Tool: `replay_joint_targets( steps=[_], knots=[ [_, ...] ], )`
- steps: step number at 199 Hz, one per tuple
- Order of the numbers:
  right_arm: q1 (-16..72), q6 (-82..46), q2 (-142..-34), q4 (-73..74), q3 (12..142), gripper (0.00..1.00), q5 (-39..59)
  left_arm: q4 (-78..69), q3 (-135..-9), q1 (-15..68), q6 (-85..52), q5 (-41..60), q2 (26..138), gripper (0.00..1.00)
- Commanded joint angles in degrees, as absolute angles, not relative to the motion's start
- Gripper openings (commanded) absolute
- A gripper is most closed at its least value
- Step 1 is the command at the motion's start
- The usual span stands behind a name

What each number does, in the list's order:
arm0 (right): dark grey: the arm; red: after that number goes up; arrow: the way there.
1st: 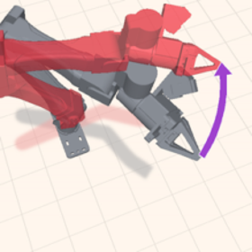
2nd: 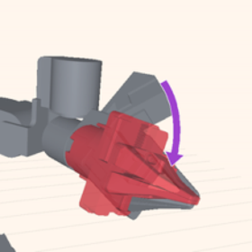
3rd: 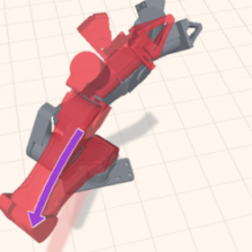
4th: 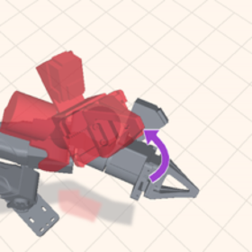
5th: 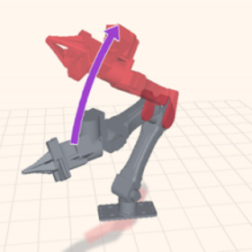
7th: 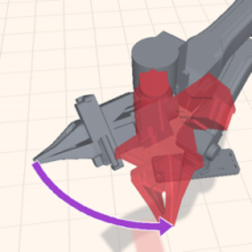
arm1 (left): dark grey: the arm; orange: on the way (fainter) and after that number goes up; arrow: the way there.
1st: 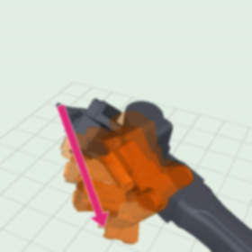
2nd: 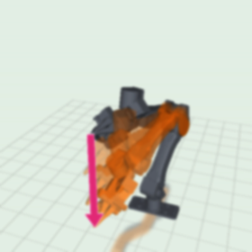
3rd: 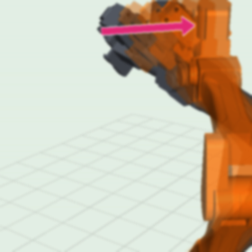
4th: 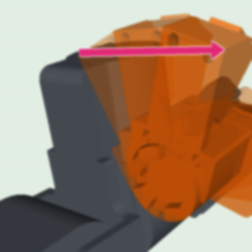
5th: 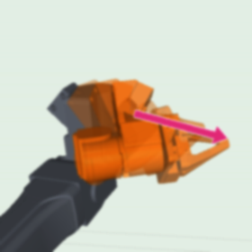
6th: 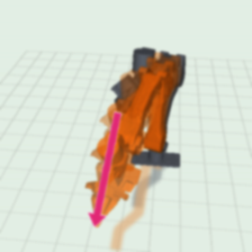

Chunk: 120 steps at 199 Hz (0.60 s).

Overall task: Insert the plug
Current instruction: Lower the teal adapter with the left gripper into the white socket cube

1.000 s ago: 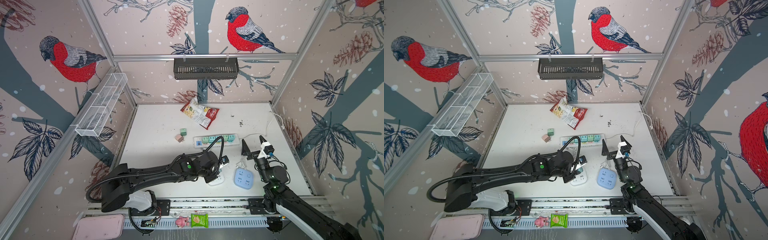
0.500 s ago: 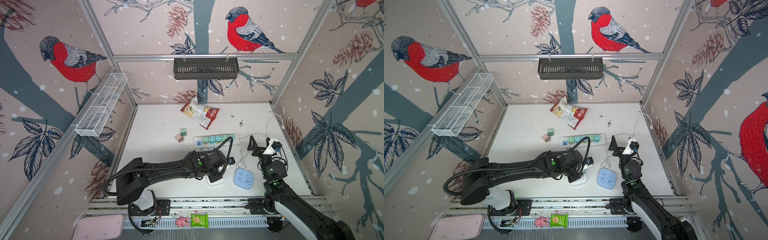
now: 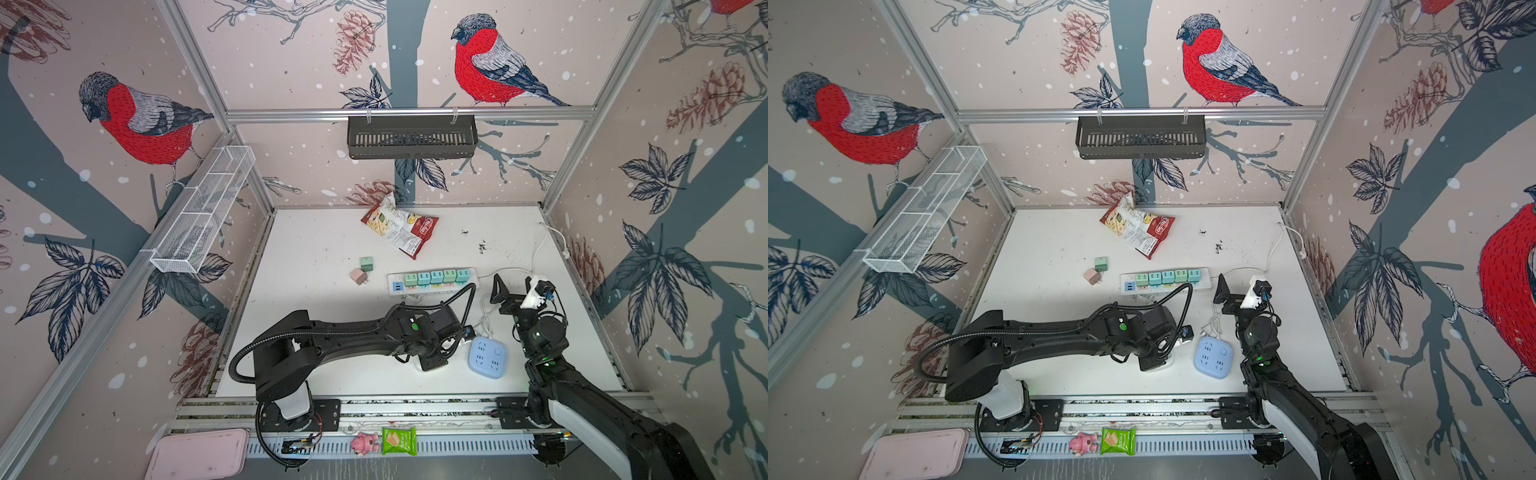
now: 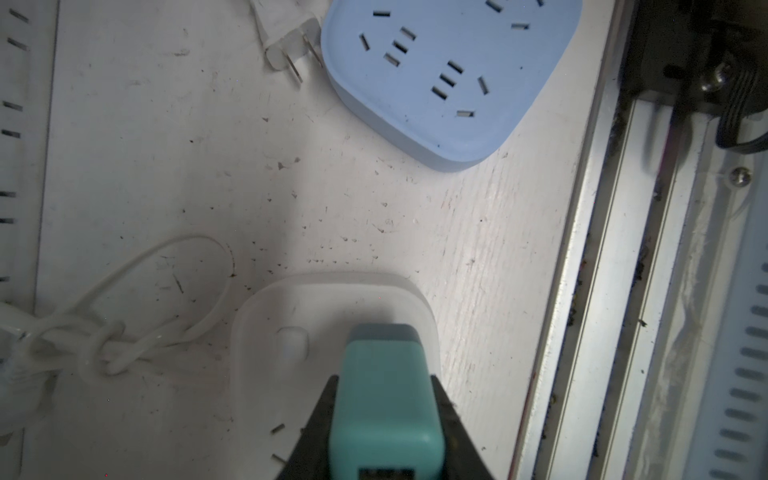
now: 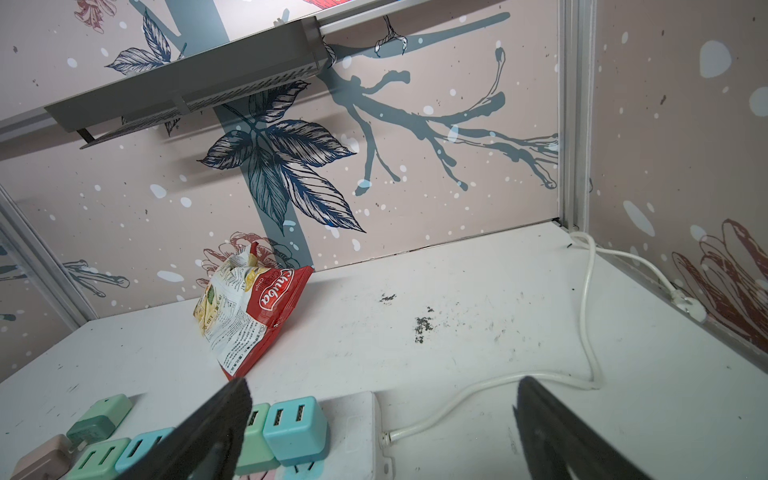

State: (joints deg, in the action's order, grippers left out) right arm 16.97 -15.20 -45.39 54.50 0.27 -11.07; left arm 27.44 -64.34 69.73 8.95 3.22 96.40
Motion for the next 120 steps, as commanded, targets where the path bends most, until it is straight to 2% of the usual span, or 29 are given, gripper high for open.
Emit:
replay_joint_targets(
  steps=[1, 120],
  knots=[
    [16.9, -16.1, -45.3, 57.2, -0.4, 1.0, -10.5, 29.4, -65.0, 69.9, 9.8, 2.9, 97.2, 0.0],
    [16.2, -16.7, -44.9, 57.3, -0.7, 1.0, -10.2, 31.0, -65.4, 69.9, 10.1, 1.5, 96.8, 0.0]
  ],
)
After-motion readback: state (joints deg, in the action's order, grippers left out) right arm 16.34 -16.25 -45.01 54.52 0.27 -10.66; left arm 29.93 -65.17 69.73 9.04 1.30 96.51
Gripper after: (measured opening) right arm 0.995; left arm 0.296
